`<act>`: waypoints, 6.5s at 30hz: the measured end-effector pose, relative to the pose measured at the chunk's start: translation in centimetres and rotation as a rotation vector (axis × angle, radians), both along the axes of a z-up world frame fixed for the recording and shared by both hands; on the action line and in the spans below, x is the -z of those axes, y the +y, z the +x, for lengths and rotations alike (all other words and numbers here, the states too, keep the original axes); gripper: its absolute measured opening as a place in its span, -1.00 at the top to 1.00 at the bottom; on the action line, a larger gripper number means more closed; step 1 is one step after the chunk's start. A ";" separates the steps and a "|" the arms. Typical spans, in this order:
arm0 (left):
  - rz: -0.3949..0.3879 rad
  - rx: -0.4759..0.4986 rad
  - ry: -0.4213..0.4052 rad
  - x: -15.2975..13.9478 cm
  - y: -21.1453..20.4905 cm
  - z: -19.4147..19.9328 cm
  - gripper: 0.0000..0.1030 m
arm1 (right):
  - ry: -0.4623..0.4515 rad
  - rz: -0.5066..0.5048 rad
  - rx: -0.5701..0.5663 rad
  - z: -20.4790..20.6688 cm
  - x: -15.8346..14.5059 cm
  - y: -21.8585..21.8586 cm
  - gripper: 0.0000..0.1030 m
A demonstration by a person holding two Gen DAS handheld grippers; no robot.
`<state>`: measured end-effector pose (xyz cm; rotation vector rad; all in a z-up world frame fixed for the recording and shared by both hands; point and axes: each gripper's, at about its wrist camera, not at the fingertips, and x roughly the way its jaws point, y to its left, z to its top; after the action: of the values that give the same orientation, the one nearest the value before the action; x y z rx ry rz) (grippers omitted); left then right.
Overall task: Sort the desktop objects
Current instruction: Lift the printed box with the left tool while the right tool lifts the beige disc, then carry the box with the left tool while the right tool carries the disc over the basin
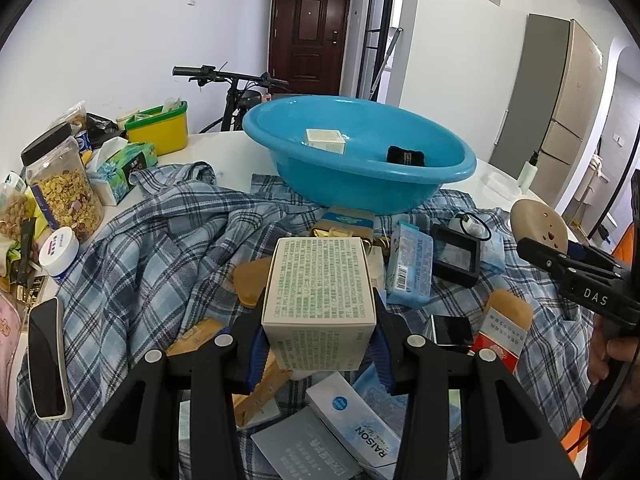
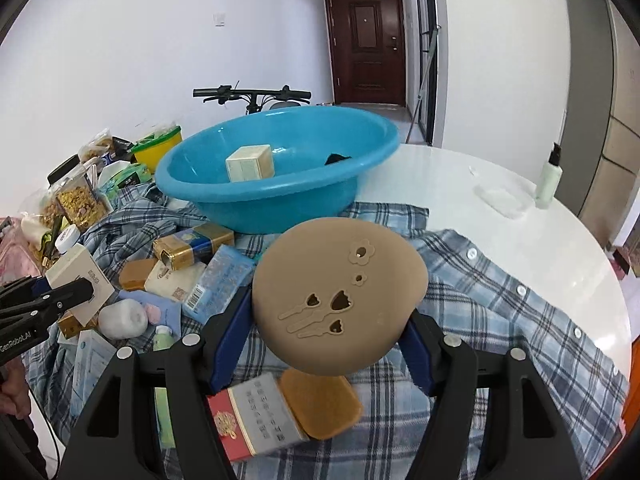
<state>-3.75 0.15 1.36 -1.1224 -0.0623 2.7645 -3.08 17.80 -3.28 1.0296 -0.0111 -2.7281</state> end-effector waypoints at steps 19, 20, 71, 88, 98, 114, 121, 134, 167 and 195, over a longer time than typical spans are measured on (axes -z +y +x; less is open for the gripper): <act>0.000 -0.011 -0.015 0.7 -0.1 0.2 0.12 | -0.045 0.005 -0.042 0.9 1.7 -0.7 -0.32; 0.000 -0.012 -0.014 0.7 -0.2 0.2 0.12 | -0.044 0.006 -0.043 0.9 1.6 -0.7 -0.32; -0.033 0.021 0.388 -15.7 1.8 -1.7 0.12 | 0.426 -0.047 -0.097 1.7 -15.2 -3.3 -0.33; -0.023 0.019 0.366 -15.4 1.9 -2.3 0.12 | 0.377 -0.045 -0.089 0.2 -13.9 -2.5 -0.33; -0.007 0.024 0.322 -13.6 1.6 -3.5 0.12 | 0.317 -0.020 -0.070 -1.6 -11.8 -2.7 -0.33; -0.009 0.019 0.299 -12.5 1.4 -5.1 0.12 | 0.305 -0.003 -0.070 -2.2 -11.2 -2.8 -0.33; 0.008 0.020 0.275 -12.1 1.1 -7.3 0.12 | 0.309 0.002 -0.070 -2.7 -11.2 -2.6 -0.33; 0.080 0.041 0.233 -11.5 1.3 -14.6 0.12 | 0.320 0.003 -0.065 -7.4 -12.5 -2.7 -0.33; 0.013 -0.027 0.223 -11.4 2.9 -33.6 0.12 | 0.258 -0.008 0.003 -24.0 -14.4 -3.7 -0.33; -0.072 -0.035 -0.393 -3.7 3.1 -38.3 0.12 | -0.292 0.120 -0.111 -30.7 -7.5 -5.3 -0.33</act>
<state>-42.05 3.23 5.08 -1.6821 -0.0287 2.5492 -33.83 12.48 4.24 1.4090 0.1587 -2.4827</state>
